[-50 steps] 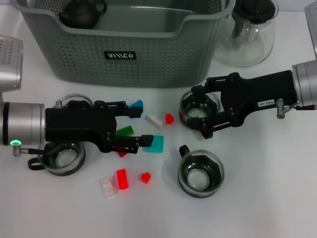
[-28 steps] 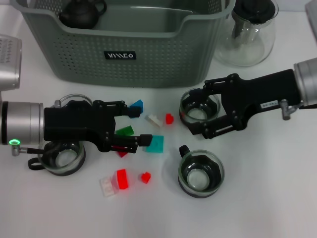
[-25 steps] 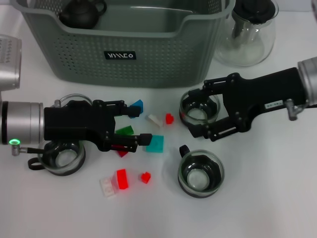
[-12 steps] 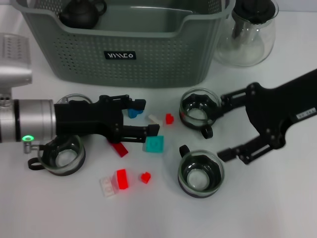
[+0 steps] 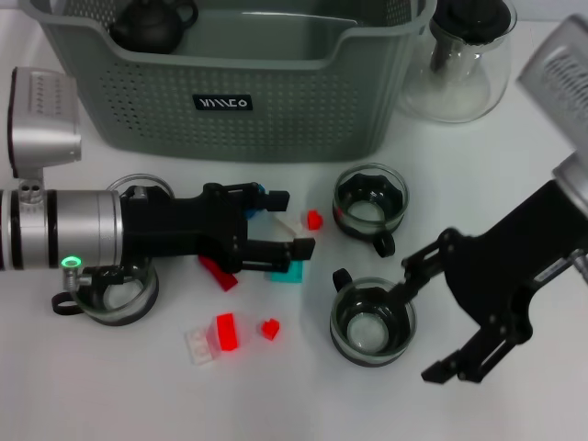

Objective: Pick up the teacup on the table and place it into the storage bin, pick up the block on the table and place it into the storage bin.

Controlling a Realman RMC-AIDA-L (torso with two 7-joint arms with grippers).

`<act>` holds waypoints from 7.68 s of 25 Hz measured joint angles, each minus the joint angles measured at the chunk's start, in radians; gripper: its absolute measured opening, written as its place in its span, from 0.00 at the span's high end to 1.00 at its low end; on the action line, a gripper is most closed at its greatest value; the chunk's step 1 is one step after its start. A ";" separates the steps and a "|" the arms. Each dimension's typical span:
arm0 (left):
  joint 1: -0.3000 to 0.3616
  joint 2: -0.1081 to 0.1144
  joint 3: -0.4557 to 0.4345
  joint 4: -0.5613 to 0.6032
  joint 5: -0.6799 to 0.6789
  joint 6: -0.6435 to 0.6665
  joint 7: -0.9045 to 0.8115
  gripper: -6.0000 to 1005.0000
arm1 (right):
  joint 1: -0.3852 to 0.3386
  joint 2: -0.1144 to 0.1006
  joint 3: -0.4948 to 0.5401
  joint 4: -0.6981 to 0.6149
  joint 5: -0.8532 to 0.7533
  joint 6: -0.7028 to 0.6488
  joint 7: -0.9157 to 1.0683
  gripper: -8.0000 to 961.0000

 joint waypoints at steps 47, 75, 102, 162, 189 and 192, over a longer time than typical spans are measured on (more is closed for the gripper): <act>0.010 0.026 -0.029 0.005 0.007 0.056 0.018 0.16 | -0.001 0.008 -0.532 0.026 -0.011 0.437 0.062 0.27; 0.013 0.031 -0.028 0.001 0.011 0.074 0.018 0.16 | 0.033 0.006 -0.566 0.008 -0.028 0.360 0.219 0.92; 0.022 0.045 -0.031 0.013 0.012 0.085 0.016 0.16 | 0.054 -0.059 0.108 -0.077 0.195 -0.002 0.345 0.93; 0.016 0.055 -0.031 0.018 0.021 0.077 0.019 0.16 | 0.603 0.013 -0.033 0.774 -0.228 1.393 0.603 0.93; 0.027 0.048 -0.031 0.016 0.017 0.075 0.031 0.16 | 0.583 0.011 -0.044 0.764 -0.229 1.362 0.611 0.93; 0.027 0.047 -0.031 0.015 0.017 0.074 0.031 0.16 | 0.583 0.011 -0.048 0.757 -0.229 1.355 0.613 0.82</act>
